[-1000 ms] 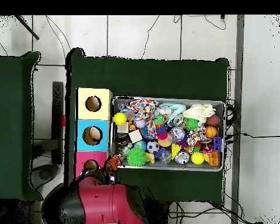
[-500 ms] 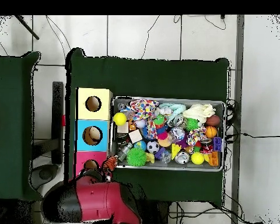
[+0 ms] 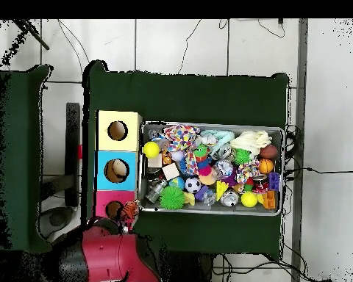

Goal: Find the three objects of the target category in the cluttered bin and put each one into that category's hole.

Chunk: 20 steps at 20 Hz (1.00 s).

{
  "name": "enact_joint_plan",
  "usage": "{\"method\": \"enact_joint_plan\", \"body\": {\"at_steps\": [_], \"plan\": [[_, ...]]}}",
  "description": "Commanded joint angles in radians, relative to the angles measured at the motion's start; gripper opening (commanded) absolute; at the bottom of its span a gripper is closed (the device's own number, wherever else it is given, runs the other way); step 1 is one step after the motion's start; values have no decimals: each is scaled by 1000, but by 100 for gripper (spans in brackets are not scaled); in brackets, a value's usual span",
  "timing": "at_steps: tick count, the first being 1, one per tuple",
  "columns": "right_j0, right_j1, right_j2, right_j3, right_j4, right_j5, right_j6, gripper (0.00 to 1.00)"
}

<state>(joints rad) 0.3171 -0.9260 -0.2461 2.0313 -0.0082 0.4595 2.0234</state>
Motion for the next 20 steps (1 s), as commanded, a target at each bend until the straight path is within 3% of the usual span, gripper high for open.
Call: {"method": "enact_joint_plan", "body": {"at_steps": [1, 20], "plan": [[16, 36, -15, 84, 69, -56, 279, 0], [67, 70, -33, 62, 115, -70, 290, 0]]}}
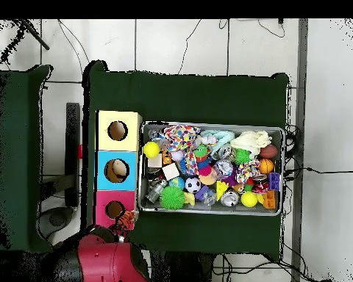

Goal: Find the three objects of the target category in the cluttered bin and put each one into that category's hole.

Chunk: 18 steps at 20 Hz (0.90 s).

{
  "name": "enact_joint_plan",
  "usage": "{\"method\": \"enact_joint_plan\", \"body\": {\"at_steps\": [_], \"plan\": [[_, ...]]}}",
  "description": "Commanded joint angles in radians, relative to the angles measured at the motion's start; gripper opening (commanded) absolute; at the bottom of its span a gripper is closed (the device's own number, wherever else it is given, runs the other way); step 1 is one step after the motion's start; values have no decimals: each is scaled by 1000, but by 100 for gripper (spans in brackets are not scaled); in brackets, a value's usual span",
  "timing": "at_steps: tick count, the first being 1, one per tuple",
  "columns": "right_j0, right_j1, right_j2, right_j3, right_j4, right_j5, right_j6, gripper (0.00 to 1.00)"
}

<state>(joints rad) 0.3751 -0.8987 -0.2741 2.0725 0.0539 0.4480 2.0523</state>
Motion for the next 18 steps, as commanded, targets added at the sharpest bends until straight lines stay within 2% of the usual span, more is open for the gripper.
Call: {"method": "enact_joint_plan", "body": {"at_steps": [1, 6, 18], "plan": [[15, 40, -10, 18, 54, -52, 262, 0], [31, 68, -15, -3, 67, -58, 267, 0], [115, 87, -56, -101, 124, 63, 282, 0]]}}
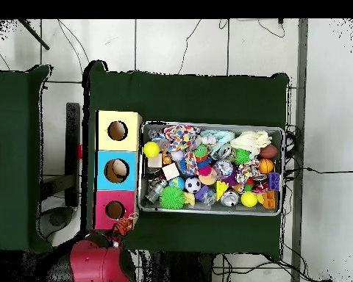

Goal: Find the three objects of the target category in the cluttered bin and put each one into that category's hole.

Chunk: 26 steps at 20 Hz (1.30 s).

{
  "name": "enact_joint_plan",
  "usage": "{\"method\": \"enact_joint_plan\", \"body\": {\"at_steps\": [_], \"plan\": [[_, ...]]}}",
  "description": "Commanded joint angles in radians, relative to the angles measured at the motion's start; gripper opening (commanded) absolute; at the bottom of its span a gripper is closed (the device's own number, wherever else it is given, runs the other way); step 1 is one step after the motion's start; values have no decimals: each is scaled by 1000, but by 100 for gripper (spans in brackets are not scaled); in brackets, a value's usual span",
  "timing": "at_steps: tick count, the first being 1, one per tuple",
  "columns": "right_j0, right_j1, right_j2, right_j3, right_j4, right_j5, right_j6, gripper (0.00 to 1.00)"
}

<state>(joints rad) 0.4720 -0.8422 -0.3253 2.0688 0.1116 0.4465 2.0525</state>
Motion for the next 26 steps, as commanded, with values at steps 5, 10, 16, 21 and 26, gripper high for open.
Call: {"method": "enact_joint_plan", "body": {"at_steps": [5, 10, 16, 21, 26], "plan": [[58, 24, -48, -189, 66, 176, 276, 0], [51, 18, -50, -252, 55, 231, 236, 0], [32, 23, -35, -312, 48, 288, 211, 0], [13, 52, -10, -272, 56, 186, 208, 0], [-1, 89, 6, -234, 56, 89, 209, 0]]}}
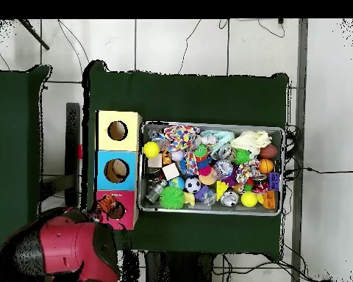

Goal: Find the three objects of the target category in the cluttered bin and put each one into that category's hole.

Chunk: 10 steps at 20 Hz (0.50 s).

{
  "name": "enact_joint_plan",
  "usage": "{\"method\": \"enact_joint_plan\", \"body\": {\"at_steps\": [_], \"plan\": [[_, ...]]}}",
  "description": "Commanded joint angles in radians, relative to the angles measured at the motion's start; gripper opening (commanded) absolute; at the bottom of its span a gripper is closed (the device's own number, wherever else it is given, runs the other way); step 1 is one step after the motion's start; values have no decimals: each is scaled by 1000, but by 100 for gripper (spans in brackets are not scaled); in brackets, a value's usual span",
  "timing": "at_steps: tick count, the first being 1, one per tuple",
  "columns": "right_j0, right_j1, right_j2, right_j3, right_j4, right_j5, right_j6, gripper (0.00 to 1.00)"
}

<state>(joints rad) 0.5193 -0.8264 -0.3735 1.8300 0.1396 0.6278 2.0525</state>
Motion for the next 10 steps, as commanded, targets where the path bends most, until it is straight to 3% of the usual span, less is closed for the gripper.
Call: {"method": "enact_joint_plan", "body": {"at_steps": [1, 10], "plan": [[-53, 82, 60, 16, 26, -105, 203, 0], [-84, 111, 81, 63, 13, -163, 165, 0]]}}
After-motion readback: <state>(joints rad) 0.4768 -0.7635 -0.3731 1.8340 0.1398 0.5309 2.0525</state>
